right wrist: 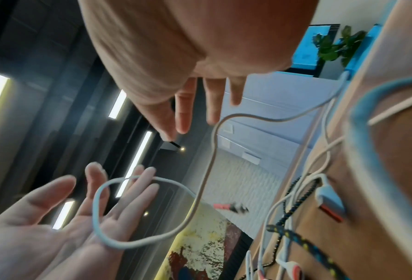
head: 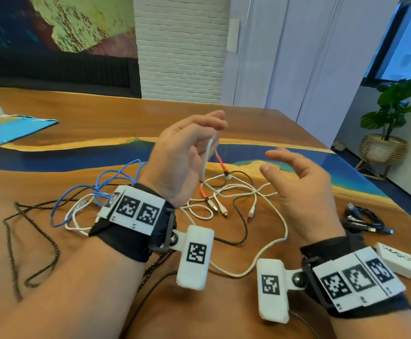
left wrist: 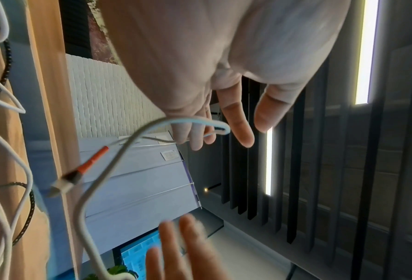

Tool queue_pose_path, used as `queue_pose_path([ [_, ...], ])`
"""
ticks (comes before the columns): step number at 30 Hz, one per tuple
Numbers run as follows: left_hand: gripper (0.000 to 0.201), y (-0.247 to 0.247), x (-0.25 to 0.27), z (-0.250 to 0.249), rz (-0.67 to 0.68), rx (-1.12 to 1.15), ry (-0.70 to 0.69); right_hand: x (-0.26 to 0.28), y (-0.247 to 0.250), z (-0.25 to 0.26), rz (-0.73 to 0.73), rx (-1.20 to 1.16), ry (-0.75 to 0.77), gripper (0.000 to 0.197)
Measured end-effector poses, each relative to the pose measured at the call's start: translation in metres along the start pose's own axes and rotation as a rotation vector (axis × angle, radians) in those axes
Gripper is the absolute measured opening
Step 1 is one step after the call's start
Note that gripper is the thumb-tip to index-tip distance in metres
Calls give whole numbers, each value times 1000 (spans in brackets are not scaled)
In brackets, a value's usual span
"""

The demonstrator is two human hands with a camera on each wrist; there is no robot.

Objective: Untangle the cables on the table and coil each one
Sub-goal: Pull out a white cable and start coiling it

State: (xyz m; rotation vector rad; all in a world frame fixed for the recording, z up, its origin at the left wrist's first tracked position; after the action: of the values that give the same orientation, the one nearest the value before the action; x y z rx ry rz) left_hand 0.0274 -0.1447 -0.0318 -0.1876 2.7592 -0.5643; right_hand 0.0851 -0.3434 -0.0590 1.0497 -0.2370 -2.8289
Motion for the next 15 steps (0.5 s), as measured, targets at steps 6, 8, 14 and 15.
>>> queue_pose_path([
  [6, 76, -32, 16, 18, 359, -24, 270, 17, -47, 17, 339, -416, -7, 42],
  [8, 81, -34, 17, 20, 349, -29, 302, 17, -48, 13, 346, -372, -1, 29],
  [14, 76, -30, 14, 34, 367, -186, 363, 16, -47, 11, 253, -755, -173, 28],
  [15, 65, -29, 14, 35, 357, -217, 357, 15, -46, 10, 257, -762, -182, 28],
])
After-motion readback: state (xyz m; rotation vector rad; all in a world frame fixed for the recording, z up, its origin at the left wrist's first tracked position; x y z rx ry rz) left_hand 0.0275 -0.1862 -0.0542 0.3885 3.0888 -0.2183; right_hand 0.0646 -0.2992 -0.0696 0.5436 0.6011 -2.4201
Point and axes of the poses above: each hand's wrist, its own x-axis away from the middle knuckle, its own y-axis out of the back of the hand, z = x × y, the point moved 7 cm from there along -x, towards the middle knuckle, and after that the axes turned 12 degrees about y, right-handed, at the moved point
